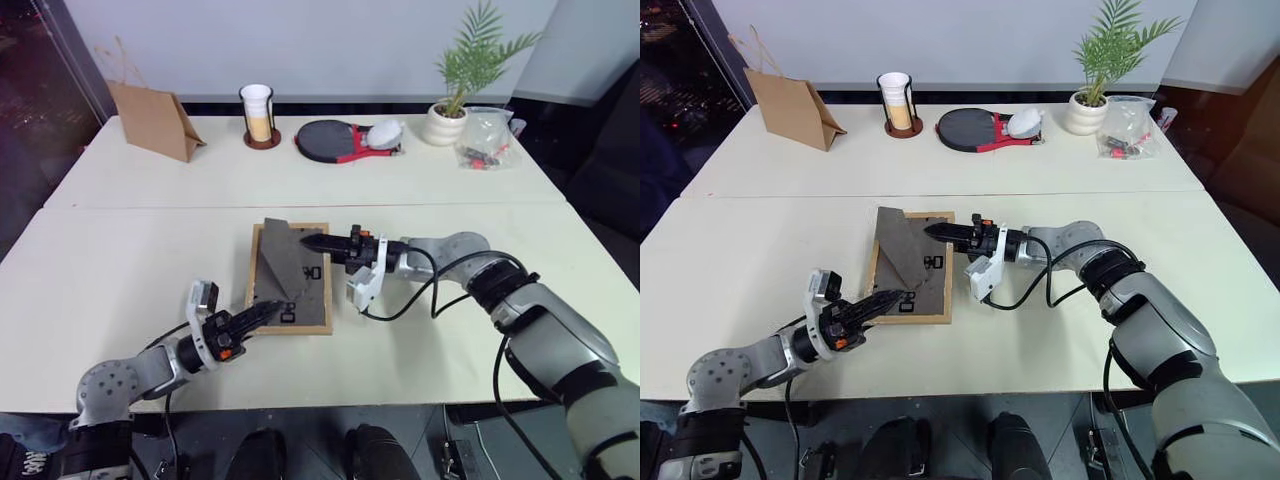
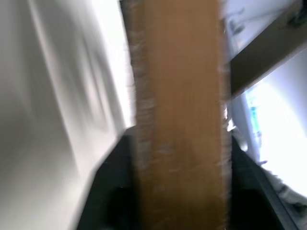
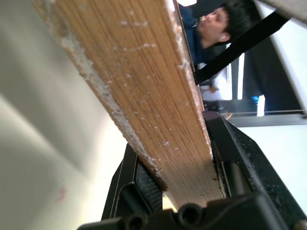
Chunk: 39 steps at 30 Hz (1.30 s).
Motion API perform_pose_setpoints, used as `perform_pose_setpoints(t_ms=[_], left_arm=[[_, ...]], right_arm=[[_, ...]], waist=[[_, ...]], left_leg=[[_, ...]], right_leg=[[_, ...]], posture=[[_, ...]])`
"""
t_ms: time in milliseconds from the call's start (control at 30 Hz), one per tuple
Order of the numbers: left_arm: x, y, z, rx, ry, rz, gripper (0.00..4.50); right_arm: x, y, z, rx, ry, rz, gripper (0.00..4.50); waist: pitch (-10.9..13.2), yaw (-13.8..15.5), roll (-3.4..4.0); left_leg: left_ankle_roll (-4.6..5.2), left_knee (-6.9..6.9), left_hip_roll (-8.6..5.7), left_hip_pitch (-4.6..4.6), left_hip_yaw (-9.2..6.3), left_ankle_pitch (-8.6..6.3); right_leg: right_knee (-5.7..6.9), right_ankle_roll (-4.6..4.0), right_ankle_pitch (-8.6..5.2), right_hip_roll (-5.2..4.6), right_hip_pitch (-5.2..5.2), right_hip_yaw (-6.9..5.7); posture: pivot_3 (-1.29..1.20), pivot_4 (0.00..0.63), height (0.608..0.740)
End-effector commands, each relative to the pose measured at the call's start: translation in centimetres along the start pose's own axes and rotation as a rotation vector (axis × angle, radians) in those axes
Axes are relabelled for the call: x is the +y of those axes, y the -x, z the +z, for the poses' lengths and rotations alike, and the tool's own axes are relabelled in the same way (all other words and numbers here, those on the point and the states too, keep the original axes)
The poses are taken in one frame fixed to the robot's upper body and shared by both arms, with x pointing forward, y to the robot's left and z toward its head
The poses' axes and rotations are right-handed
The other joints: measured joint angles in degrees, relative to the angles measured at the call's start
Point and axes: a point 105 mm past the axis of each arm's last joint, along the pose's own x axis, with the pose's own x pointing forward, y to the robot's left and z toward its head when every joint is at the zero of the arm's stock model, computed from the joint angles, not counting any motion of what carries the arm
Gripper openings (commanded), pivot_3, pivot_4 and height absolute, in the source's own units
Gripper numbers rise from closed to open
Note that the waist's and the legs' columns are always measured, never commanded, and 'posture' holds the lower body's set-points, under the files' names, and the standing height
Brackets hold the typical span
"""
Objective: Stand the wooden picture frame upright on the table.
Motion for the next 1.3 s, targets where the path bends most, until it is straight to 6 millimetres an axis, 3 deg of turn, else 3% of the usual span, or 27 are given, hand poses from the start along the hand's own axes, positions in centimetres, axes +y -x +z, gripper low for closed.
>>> perform_pose_setpoints(t_ms=[33, 67, 100, 233, 367, 500, 600, 767, 1000, 1300], left_arm=[[-1.6, 0.5, 0.6, 0.045, -0.169, 0.006, 3.87], [-2.1, 0.8, 0.7, 0.057, -0.207, 0.006, 4.4], [-2.8, 1.1, 0.9, 0.069, -0.252, 0.004, 4.46], [-5.2, 2.7, 2.1, 0.13, -0.497, 0.026, 4.46], [-6.7, 4.9, 4.5, 0.205, -0.813, 0.152, 4.46], [-7.8, 5.4, 8.1, 0.194, -1.036, 0.248, 4.46], [-7.8, 4.3, 9.5, 0.198, -1.153, 0.289, 4.46], [-7.9, 1.7, 10.0, 0.167, -1.214, 0.268, 4.46], [-8.2, -0.8, 9.1, 0.149, -1.209, 0.22, 4.46], [-8.5, -0.7, 8.8, 0.147, -1.2, 0.21, 4.46]], right_arm=[[-3.9, 0.4, -1.7, 0.028, -0.008, -0.108, 1.07], [-4.3, 0.6, -1.9, 0.032, -0.015, -0.113, 1.07], [-4.6, 0.8, -2.1, 0.035, -0.018, -0.115, 1.07], [-5.6, 1.8, -3.3, 0.067, -0.086, -0.109, 1.07], [-4.8, 3.1, -4.2, 0.099, -0.222, -0.021, 1.07], [-3.6, 3.4, -5.0, 0.169, -0.66, 0.018, 1.07], [-3.1, 3.2, -3.5, 0.065, -1.222, 0.101, 1.07], [-3.7, 3.0, -1.0, -0.133, -1.669, 0.233, 1.07], [-2.3, 2.1, -0.4, -0.159, -1.87, 0.286, 1.07], [2.2, 1.5, 0.6, -0.113, -1.991, 0.373, 1.07]], waist=[[0.0, -0.16, 0.0], [0.0, -0.27, 0.0], [0.01, -0.27, 0.01], [0.01, -0.22, 0.01], [0.01, -0.15, 0.01], [0.04, -0.01, 0.0], [0.08, -0.02, 0.07], [0.13, 0.09, 0.15], [0.13, 0.0, 0.15], [0.13, 0.02, 0.15]], left_leg=[[0.0, -0.01, 0.01, 0.0, 0.0, 0.0], [-0.01, -0.02, 0.02, 0.0, -0.01, 0.0], [0.0, -0.02, 0.04, 0.01, 0.0, 0.0], [0.01, -0.05, 0.07, 0.03, -0.01, -0.01], [0.03, -0.06, 0.06, 0.04, -0.01, -0.02], [0.13, -0.02, 0.04, 0.08, -0.09, -0.07], [0.22, 0.0, 0.04, 0.14, -0.09, -0.12], [0.28, -0.03, 0.03, 0.05, -0.16, -0.16], [0.27, -0.07, 0.01, -0.01, -0.12, -0.16], [0.27, -0.05, -0.04, -0.05, -0.04, -0.16]], right_leg=[[0.0, 0.0, 0.0, 0.02, 0.0, 0.0], [0.0, 0.0, 0.0, 0.04, -0.01, -0.01], [0.0, 0.0, 0.0, 0.05, -0.02, 0.01], [-0.01, -0.02, -0.01, 0.05, -0.01, 0.01], [-0.04, -0.21, -0.11, 0.02, 0.01, 0.0], [-0.12, -0.2, -0.1, -0.02, 0.22, -0.18], [-0.11, 0.01, 0.01, -0.17, 0.32, -0.27], [-0.09, 0.01, 0.01, -0.27, 0.21, -0.4], [-0.06, 0.01, 0.01, -0.26, 0.06, -0.37], [-0.07, 0.02, 0.02, -0.24, 0.03, -0.33]], posture=[[0.0, 0.15, 0.74], [0.0, 0.15, 0.74], [0.0, 0.15, 0.74], [0.0, 0.15, 0.74], [0.0, 0.15, 0.74], [0.0, 0.15, 0.74], [0.0, 0.15, 0.74], [0.0, 0.15, 0.74], [0.0, 0.15, 0.74], [0.0, 0.15, 0.74]])
